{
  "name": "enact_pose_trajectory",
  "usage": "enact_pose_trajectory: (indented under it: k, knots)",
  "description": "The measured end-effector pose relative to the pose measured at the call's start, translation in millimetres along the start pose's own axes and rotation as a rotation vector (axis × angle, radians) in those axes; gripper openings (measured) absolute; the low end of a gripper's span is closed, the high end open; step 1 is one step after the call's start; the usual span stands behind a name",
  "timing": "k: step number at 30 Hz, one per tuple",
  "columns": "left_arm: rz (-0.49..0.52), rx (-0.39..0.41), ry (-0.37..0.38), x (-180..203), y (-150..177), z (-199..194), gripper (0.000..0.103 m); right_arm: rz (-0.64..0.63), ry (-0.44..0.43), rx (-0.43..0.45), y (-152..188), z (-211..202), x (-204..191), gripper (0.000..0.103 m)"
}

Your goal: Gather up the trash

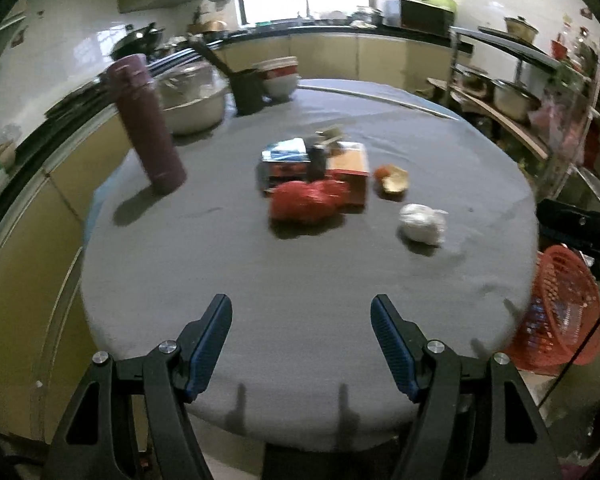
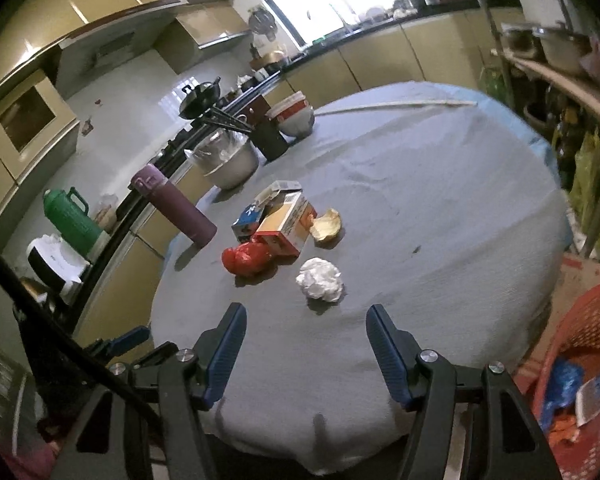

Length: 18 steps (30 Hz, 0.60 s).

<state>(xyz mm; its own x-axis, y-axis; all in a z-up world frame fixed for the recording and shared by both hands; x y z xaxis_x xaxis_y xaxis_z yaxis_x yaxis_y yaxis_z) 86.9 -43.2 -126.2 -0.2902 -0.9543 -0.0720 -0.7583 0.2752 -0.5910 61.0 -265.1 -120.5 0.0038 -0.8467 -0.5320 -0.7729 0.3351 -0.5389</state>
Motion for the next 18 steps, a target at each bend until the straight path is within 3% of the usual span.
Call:
enact_pose_trajectory:
  k: [8,18]
  knots:
    - [-0.044,0.036,-0.035,-43,4,-4,0.073,0.020,0.000,-0.025,-2,14,-19,0.066]
    - [-0.088,0.013,-0.031,-66,22,4,0.073,0.047,0.000,-0.085,2,40,-35,0.066]
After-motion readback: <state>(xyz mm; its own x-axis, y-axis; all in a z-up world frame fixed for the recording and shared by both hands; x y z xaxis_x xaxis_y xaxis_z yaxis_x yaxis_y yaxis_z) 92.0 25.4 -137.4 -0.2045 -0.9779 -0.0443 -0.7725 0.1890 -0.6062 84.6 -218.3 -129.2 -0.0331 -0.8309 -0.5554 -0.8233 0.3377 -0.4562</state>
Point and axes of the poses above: each gripper's, at about its wrist camera, not at the fingertips, and z roughly the way its jaws point, x to its right, y to its underside, the point moved 10 cm from there along z, roughly the way its jaws point, and after that the axes turned 4 degrees about -x, right-handed, at the moved point
